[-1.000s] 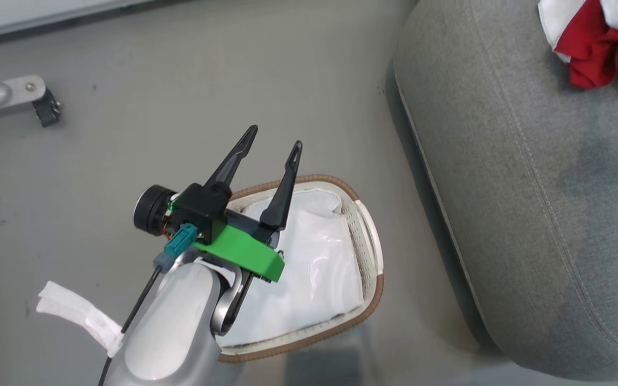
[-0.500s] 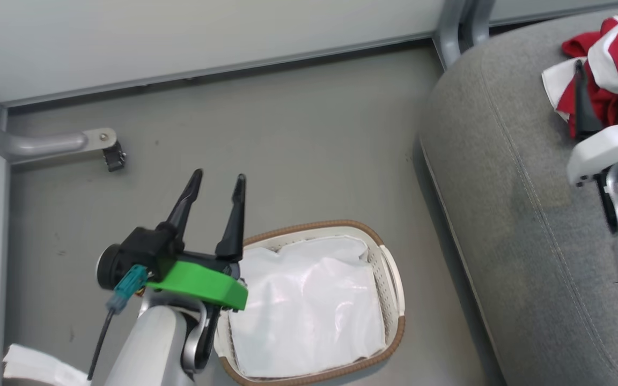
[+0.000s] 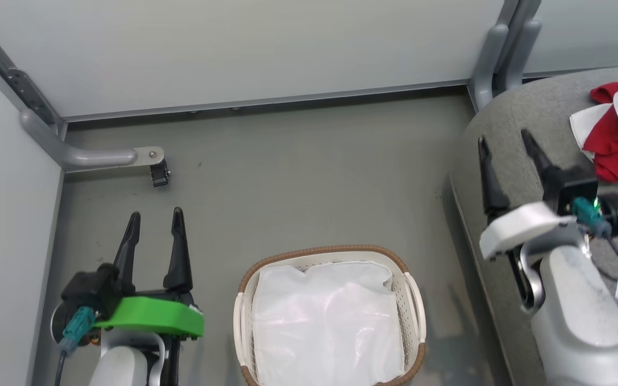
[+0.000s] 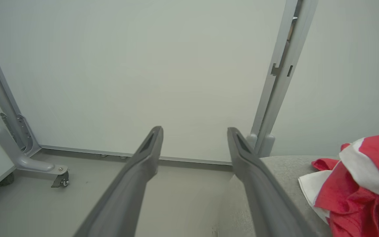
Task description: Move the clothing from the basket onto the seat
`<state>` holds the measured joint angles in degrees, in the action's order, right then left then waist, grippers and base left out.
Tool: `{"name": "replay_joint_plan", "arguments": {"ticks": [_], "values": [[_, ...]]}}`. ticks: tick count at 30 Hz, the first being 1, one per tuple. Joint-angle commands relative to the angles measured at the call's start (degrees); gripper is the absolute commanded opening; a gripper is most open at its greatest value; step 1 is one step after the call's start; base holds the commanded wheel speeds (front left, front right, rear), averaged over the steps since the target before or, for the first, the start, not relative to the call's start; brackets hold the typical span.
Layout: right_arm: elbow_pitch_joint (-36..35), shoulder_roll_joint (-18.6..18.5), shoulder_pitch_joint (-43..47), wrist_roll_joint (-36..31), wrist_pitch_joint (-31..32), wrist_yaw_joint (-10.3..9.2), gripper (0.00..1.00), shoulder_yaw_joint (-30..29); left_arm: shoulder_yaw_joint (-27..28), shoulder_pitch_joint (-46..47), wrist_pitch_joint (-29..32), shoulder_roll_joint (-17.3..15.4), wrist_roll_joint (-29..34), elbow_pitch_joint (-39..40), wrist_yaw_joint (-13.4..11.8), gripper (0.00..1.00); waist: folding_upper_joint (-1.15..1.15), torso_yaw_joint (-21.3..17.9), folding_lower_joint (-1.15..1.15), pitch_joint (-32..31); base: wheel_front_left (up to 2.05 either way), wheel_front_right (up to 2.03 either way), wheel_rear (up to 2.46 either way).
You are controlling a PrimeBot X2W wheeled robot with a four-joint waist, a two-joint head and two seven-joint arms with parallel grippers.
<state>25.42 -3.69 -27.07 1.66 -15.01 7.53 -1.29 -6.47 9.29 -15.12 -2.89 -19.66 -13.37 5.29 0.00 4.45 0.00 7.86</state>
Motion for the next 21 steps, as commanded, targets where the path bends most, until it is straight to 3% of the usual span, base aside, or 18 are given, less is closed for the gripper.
{"name": "replay_joint_plan", "arguments": {"ticks": [1,11,21], "values": [[-0.86,0.08,2.31,0.7,-0.24,-0.08,1.0,-0.31,0.24,-1.71,-0.03,-0.01,-0.33,0.01,-0.14,1.0,0.0,0.66,0.0,-0.74,0.0,0.0,0.0],[-6.45,0.68,13.38,7.44,-0.19,-0.08,1.0,1.99,0.5,-5.74,-0.04,-0.03,-1.03,-0.09,-0.36,1.0,0.0,0.89,0.0,-1.54,0.0,0.0,0.0],[-10.24,0.67,17.8,7.15,-0.2,-0.08,1.0,3.37,-0.06,-8.1,-0.04,-0.03,-1.68,1.03,-1.53,1.0,0.0,-0.27,0.0,-2.29,0.0,0.0,0.0]]}}
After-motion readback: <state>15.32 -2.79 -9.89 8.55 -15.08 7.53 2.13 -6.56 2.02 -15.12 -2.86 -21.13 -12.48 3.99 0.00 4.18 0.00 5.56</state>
